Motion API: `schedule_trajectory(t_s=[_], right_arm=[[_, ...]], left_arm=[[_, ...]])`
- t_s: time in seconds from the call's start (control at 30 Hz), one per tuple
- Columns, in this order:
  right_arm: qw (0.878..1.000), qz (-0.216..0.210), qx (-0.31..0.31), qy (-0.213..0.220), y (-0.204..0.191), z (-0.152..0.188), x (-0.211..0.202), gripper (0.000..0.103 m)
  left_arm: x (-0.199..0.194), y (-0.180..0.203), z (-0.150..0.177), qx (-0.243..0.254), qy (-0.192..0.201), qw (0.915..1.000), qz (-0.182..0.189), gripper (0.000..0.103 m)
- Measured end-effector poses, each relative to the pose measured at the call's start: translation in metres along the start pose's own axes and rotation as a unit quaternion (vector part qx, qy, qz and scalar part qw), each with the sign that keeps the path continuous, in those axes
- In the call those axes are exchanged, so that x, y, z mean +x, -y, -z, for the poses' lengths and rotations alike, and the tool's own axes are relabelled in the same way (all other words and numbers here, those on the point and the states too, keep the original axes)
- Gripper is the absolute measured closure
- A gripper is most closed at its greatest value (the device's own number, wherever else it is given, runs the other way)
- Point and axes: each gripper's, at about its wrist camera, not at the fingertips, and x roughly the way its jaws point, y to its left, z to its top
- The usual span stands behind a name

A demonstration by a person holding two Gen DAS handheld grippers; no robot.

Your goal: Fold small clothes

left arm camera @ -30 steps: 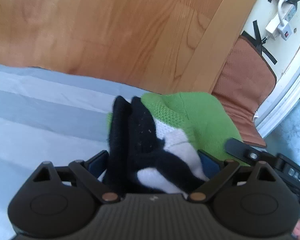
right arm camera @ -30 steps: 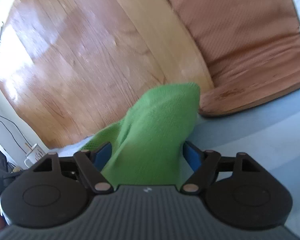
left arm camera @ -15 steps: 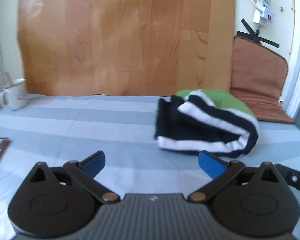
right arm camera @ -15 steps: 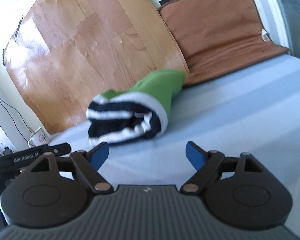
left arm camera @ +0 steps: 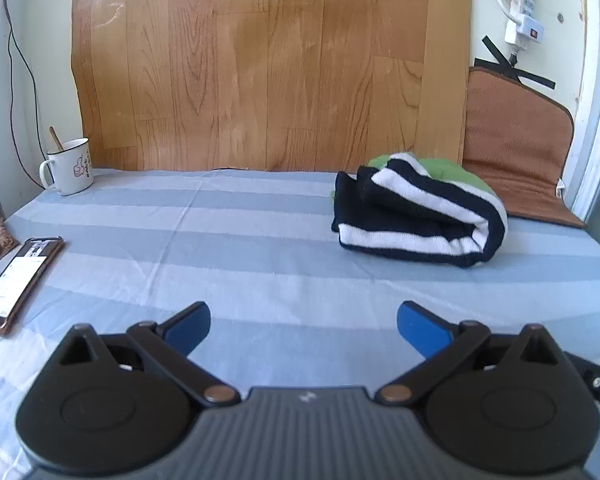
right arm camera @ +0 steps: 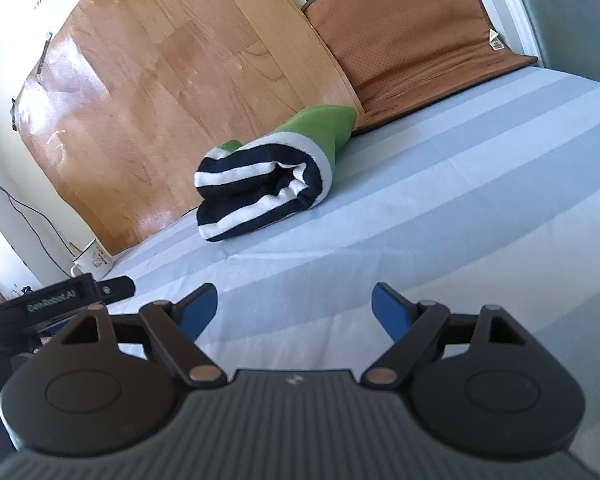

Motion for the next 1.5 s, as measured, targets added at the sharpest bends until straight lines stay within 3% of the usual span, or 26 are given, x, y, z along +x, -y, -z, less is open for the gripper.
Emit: schedule_trajectory(t_s=[0.23, 0.37, 0.53, 0.63, 0.93, 1.5], right_arm=[[1.000, 0.003, -0.002, 0.009, -0.003, 0.003, -0.011, 0.017], [1.000, 0.003, 0.004, 0.014, -0.002, 0.005, -0.012, 0.016], [1.000, 0.008, 0.006, 0.008, 0.000, 0.008, -0.007, 0.016], [1.000, 0.009, 0.012, 0.007, 0.003, 0.008, -0.005, 0.016], [1.000, 0.018, 0.021, 0.006, 0.008, 0.006, 0.001, 0.016], [0.999, 0.024, 0.026, 0.008, 0.016, -0.003, 0.010, 0.016]], left_arm=[[-0.012, 0.003, 0.002, 0.020, 0.006, 0.9998, 0.004, 0.000], [-0.022, -0.001, 0.004, 0.014, 0.034, 0.9993, 0.000, 0.000], [-0.018, -0.005, 0.005, 0.002, 0.022, 0.9997, -0.008, 0.000], [-0.016, -0.004, 0.006, 0.013, 0.023, 0.9991, -0.032, 0.000], [-0.011, 0.000, 0.005, 0.031, 0.032, 0.9974, -0.057, 0.000], [0.012, 0.007, 0.004, 0.038, 0.009, 0.9983, -0.043, 0.000]])
